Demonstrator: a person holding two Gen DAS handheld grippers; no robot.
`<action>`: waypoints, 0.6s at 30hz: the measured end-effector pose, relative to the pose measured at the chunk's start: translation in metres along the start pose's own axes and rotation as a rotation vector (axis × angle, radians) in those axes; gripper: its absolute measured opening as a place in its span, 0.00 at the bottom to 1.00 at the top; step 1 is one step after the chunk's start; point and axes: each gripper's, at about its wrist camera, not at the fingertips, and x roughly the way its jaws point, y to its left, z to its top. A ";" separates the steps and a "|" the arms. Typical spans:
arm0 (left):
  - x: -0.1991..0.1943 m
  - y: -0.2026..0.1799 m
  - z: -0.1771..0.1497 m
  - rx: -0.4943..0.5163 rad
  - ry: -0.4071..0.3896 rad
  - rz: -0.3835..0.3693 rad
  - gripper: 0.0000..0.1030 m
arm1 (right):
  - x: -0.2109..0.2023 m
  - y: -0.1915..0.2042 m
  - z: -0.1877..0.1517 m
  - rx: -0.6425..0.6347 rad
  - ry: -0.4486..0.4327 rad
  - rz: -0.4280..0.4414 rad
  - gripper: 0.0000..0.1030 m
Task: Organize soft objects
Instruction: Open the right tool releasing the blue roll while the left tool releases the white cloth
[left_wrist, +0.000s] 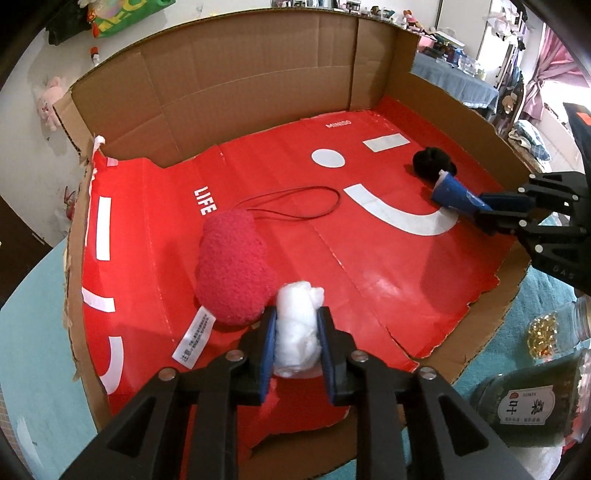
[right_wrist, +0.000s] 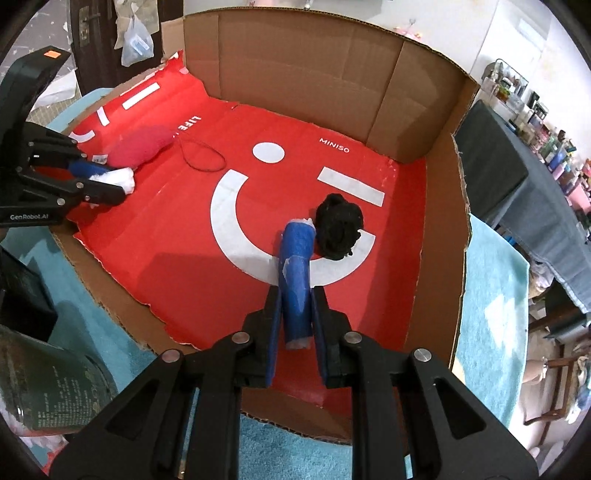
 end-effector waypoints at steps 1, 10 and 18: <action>-0.001 0.000 0.000 0.001 -0.002 -0.002 0.29 | 0.001 0.000 0.000 -0.001 0.004 0.000 0.16; -0.028 -0.004 -0.003 -0.010 -0.085 -0.020 0.63 | -0.006 0.005 -0.001 0.003 -0.001 0.002 0.32; -0.082 -0.019 -0.016 -0.030 -0.225 0.006 0.86 | -0.051 0.008 0.001 0.039 -0.111 -0.006 0.63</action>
